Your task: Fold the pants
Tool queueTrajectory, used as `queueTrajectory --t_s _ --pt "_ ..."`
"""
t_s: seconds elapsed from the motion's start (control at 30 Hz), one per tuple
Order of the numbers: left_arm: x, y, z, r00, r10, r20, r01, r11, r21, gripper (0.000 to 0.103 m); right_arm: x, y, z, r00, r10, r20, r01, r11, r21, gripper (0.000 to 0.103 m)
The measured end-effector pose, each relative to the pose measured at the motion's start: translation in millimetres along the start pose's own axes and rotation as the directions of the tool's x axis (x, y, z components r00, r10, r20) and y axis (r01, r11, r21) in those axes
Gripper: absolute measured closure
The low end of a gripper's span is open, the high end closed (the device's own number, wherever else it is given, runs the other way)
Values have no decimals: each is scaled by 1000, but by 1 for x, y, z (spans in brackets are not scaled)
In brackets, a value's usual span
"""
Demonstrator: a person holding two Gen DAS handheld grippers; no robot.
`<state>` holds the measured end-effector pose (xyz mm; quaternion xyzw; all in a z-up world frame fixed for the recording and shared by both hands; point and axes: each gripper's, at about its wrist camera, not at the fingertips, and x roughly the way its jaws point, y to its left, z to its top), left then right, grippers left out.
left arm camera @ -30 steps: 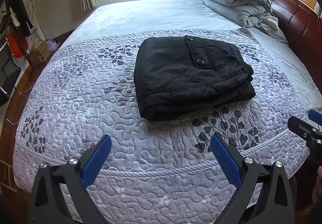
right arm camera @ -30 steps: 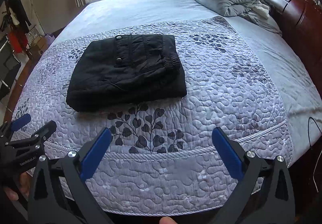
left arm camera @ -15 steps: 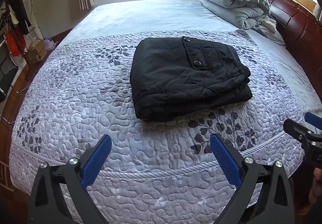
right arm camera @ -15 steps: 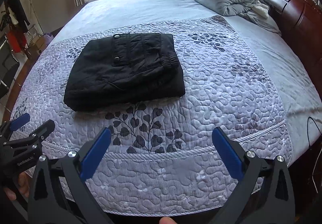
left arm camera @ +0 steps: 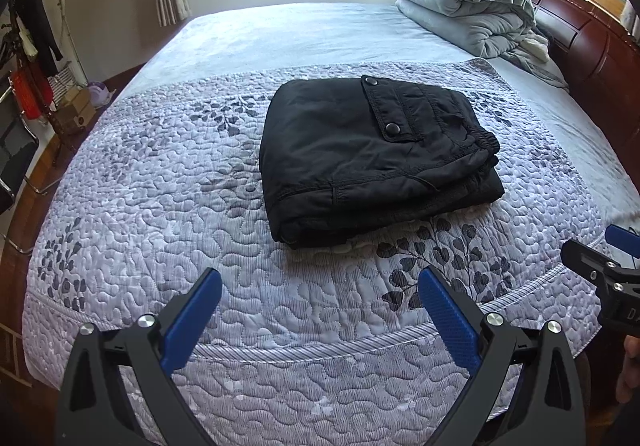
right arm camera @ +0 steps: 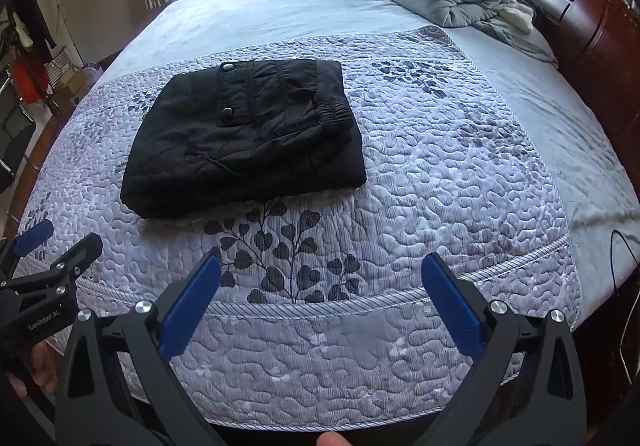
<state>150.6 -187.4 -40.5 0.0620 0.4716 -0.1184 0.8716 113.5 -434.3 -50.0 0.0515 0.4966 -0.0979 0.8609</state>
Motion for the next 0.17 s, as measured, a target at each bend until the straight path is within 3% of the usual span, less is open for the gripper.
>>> queueTrajectory --t_s 0.17 --pt "-1 0 0 1000 -19 -4 19 1000 -7 4 0 -1 1 1000 -6 2 6 1000 2 3"
